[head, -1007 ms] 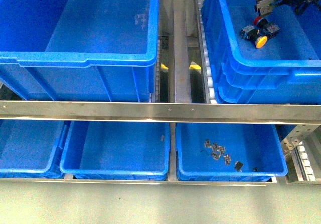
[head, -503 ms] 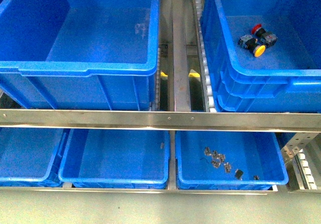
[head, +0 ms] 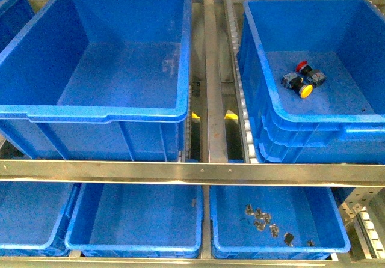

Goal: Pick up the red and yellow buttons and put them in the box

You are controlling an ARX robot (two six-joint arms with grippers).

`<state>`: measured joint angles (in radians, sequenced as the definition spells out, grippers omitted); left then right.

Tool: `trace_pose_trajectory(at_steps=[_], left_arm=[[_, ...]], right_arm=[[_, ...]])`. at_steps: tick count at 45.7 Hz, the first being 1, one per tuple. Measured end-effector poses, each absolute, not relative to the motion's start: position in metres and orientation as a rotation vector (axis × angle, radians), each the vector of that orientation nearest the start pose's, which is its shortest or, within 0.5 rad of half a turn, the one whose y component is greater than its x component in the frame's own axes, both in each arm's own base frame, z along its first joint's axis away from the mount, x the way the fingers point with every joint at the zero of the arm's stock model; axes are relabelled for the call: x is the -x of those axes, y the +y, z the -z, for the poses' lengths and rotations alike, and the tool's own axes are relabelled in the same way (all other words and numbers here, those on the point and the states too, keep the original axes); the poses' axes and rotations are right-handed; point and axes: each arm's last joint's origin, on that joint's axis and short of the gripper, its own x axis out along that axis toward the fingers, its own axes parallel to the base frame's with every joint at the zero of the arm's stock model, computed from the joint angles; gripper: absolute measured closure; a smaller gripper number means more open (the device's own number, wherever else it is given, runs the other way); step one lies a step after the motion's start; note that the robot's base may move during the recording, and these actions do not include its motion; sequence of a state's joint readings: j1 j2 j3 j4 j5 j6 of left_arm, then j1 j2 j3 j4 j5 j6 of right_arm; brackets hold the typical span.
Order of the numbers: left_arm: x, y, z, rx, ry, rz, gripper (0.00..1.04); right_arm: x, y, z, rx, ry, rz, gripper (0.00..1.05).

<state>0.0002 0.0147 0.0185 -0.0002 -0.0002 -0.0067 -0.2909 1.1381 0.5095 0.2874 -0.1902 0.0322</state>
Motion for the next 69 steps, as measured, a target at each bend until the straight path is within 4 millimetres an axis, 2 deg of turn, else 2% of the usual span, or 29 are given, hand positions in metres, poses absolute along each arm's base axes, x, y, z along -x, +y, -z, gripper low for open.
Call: trace_pose_trajectory(at_steps=[5,10,21,27,44,51,69], left_arm=[[-0.097,0.0,-0.169,0.007,-0.004,-0.001,0.08],[-0.097,0.0,-0.169,0.007,-0.004,0.0,0.08],[-0.097,0.0,-0.169,0.007,-0.004,0.0,0.08],[-0.097,0.0,-0.169,0.007,-0.004,0.0,0.08],[-0.097,0.0,-0.169,0.007,-0.004,0.0,0.08],[-0.097,0.0,-0.169,0.007,-0.004,0.0,0.08],[-0.097,0.0,-0.169,0.007,-0.004,0.0,0.08]], right_arm=[[-0.219,-0.055,-0.204,-0.06,0.142,0.023,0.23],[-0.205,-0.043,-0.198,-0.019,0.037,-0.003,0.39],[-0.181,-0.027,-0.189,-0.009,0.009,0.008,0.76],[-0.168,-0.019,-0.183,-0.007,0.011,0.005,1.02],[-0.145,-0.002,-0.174,-0.003,0.009,0.003,1.02],[-0.14,0.0,-0.168,-0.003,-0.002,0.002,1.02],[-0.125,0.0,-0.173,-0.004,-0.017,0.003,1.02]])
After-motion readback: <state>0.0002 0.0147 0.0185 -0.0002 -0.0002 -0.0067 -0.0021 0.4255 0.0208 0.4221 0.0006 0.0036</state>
